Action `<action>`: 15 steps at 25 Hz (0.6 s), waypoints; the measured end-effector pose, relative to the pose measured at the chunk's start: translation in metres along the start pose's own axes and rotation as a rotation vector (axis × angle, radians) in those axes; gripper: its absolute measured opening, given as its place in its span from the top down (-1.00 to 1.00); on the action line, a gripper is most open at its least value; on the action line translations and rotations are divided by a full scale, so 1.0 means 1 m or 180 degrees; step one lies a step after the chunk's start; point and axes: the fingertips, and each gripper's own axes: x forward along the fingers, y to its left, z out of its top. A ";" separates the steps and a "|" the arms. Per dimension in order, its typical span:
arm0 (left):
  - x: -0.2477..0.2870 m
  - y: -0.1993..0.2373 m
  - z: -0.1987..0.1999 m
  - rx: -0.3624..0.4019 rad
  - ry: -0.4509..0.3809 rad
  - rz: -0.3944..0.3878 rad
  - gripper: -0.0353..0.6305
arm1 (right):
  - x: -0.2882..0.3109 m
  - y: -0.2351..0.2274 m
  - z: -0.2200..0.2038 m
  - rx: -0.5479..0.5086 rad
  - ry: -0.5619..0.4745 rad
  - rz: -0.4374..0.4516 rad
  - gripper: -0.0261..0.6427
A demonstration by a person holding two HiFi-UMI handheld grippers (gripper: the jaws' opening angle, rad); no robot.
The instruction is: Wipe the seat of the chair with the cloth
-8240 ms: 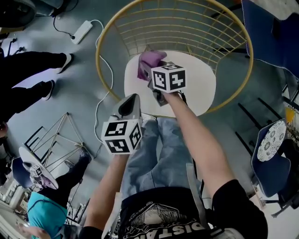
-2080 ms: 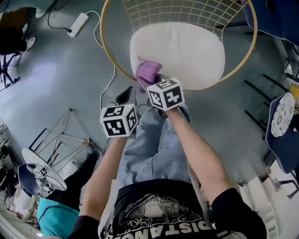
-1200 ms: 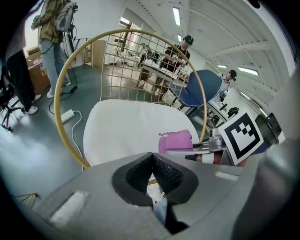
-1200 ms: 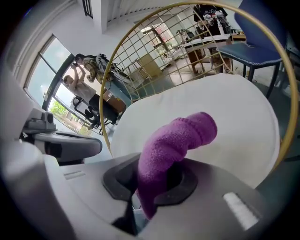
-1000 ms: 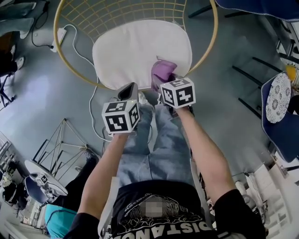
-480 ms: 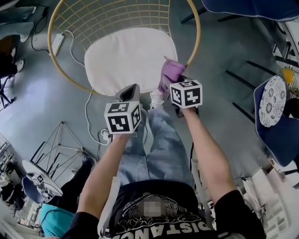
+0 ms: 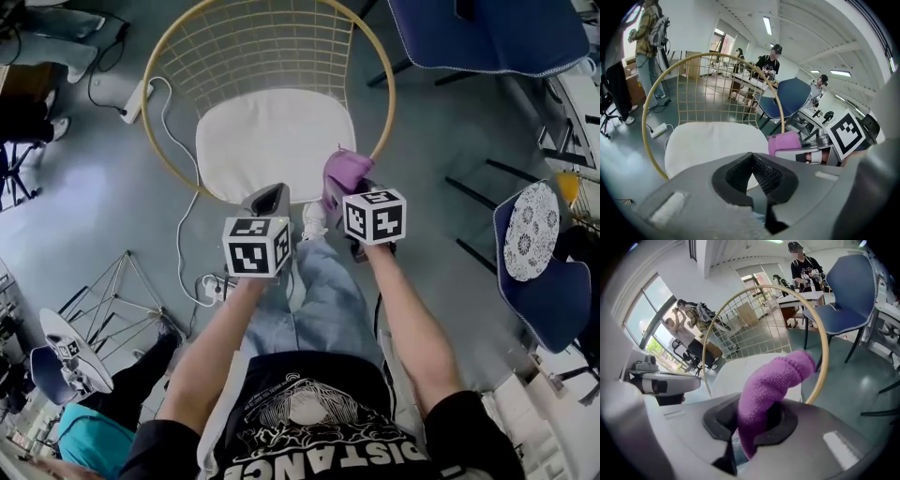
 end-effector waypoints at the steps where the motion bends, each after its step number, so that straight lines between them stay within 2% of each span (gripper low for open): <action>1: -0.006 -0.005 0.004 0.0013 -0.0022 0.0001 0.91 | -0.009 0.008 0.006 -0.0046 -0.0031 0.0019 0.74; 3: -0.017 -0.013 0.017 0.0032 -0.0071 0.0018 0.91 | -0.026 0.022 0.024 -0.0148 -0.0130 0.0062 0.74; 7: -0.047 -0.016 0.056 0.0034 -0.0361 0.0021 0.91 | -0.049 0.064 0.073 -0.0410 -0.0414 0.0179 0.74; 10: -0.083 -0.016 0.073 0.0045 -0.0512 0.0017 0.91 | -0.070 0.109 0.094 -0.0486 -0.0589 0.0262 0.74; 15: -0.120 -0.024 0.102 0.0088 -0.0711 -0.0033 0.91 | -0.101 0.156 0.127 -0.0619 -0.0876 0.0319 0.74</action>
